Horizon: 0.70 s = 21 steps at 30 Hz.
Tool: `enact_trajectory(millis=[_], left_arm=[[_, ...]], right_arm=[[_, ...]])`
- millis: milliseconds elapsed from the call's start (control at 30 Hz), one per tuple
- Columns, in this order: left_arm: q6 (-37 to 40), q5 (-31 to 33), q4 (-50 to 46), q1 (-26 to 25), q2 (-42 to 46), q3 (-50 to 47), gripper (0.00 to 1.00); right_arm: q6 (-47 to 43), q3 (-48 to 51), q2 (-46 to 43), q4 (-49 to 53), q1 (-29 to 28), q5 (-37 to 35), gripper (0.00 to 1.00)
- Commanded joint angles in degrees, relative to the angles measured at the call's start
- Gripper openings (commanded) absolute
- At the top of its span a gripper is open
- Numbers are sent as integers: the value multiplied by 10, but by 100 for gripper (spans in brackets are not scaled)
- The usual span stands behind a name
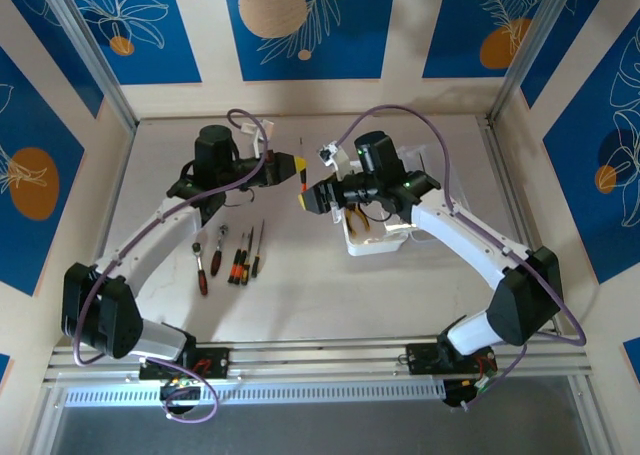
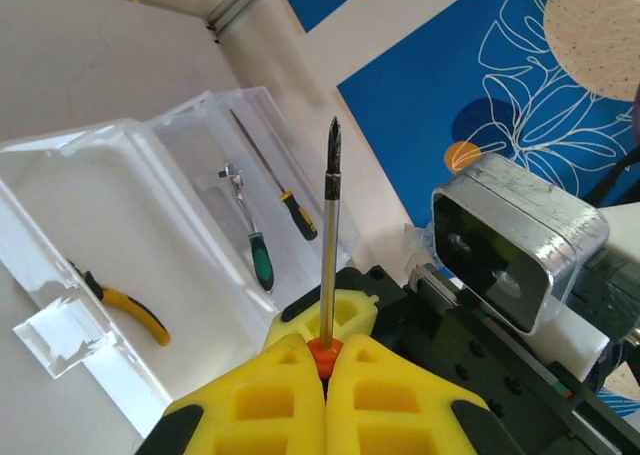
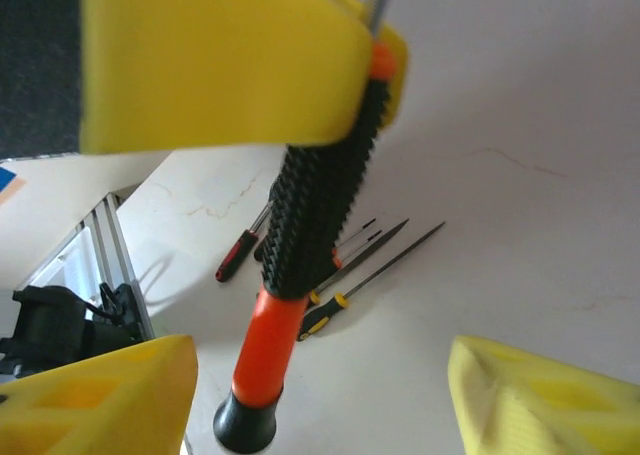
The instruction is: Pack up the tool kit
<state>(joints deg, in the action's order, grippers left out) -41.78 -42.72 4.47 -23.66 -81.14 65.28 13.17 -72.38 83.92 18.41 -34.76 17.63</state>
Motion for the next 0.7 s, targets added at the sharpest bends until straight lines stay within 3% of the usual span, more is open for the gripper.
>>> enact_trajectory(millis=[0,133,267,400,433,467,533,567,600,667], left_arm=[[-15,-17,42,-10,-8,-4,0],[-18,-19,50,-15,-11,-5,0],[-15,-19,47,-16,-11,-6,0],[17,-5,5,-15,-10,0,4],[35,4,-21,-14,-9,6,9],[63,20,-60,-13,-6,14,22],[121,74,-154,-7,3,34,62],[151,120,-211,-3,8,48,94],[187,166,-265,1,14,61,100],[235,260,-353,11,21,84,100]], right_arm=[[10,-22,10,-25,-4,19,57],[12,-30,24,-26,-4,19,34],[15,-31,24,-29,-3,16,3],[7,-29,11,-14,0,10,0],[3,-29,6,-6,3,8,0],[-5,-29,-1,6,7,5,0],[-22,-27,-17,37,19,-11,0],[-34,-26,-27,61,29,-20,0],[-47,-27,-36,88,41,-33,0],[-70,-26,-54,142,70,-58,0]])
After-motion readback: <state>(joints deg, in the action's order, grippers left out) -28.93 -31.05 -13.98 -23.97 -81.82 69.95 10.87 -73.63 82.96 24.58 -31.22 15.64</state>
